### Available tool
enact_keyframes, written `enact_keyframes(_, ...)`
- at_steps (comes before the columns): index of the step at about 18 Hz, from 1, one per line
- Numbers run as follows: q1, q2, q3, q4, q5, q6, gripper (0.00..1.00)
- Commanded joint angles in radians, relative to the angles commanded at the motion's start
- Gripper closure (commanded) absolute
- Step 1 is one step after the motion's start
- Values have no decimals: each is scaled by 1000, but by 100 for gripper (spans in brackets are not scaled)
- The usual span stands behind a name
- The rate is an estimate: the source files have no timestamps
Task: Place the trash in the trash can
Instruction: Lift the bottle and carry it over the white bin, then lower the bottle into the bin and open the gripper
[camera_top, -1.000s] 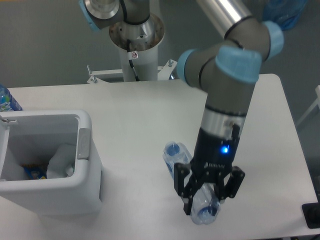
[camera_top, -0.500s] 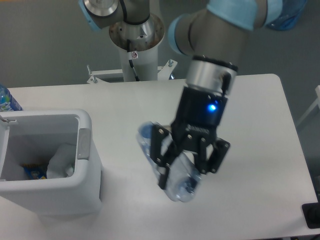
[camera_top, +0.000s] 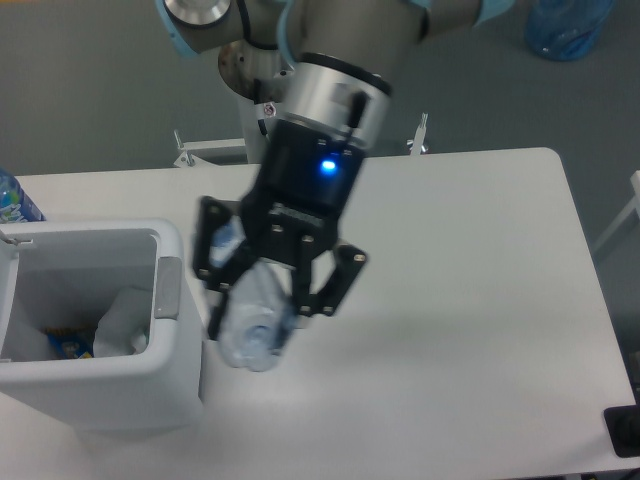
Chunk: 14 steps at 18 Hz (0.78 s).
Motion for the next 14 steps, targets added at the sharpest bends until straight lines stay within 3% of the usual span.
enact_keyframes(5, -51, -6, -6, 5, 0, 5, 42)
enact_keyframes(14, -121, -34, -51, 23, 0, 147, 42)
